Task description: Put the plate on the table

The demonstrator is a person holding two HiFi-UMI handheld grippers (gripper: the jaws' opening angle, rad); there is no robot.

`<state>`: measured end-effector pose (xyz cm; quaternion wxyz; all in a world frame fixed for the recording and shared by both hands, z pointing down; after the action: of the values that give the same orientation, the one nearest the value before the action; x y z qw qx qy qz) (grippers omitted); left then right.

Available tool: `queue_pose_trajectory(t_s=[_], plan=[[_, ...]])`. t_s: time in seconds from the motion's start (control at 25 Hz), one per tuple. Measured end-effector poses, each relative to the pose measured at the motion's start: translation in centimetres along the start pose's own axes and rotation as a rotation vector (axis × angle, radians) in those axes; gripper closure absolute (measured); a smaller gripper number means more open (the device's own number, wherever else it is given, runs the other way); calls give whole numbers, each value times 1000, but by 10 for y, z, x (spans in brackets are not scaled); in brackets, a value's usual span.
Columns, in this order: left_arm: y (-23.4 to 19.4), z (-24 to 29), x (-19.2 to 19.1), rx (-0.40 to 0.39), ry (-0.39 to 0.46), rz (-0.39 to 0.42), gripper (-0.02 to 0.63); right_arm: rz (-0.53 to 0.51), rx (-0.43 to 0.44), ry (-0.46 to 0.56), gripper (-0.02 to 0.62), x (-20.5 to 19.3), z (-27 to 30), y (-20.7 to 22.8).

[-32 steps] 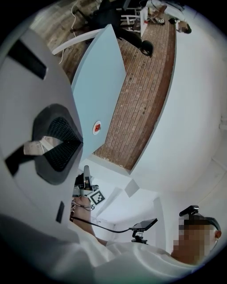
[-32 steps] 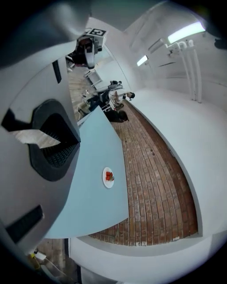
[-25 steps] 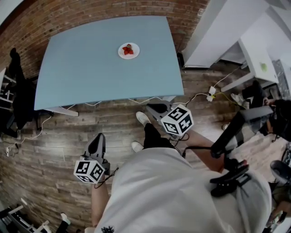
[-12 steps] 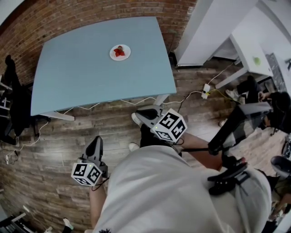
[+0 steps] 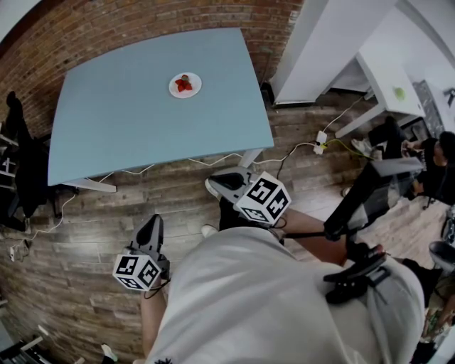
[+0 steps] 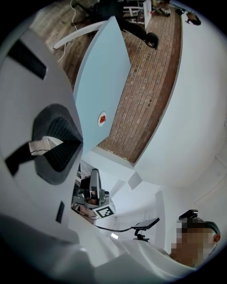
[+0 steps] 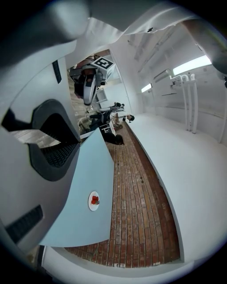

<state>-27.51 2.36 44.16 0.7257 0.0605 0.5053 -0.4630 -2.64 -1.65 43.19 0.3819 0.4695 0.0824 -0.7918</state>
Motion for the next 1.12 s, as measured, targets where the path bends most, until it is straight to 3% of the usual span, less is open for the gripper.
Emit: queue_pose_trajectory(t_s=[1.12], plan=[[-6, 6, -7, -11, -26, -27, 606, -10, 30, -29, 588, 3, 14, -2]])
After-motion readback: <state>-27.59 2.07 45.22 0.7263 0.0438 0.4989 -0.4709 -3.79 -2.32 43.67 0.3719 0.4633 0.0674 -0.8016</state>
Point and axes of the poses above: the fingertips, and each gripper's own axes: z forward along the fingers, y to its right, x out of its top, the point moved 6 cm from there along -z, backward along the fingers, and after that the axes turned 9 degrees about -y, right-handed, at the moved point
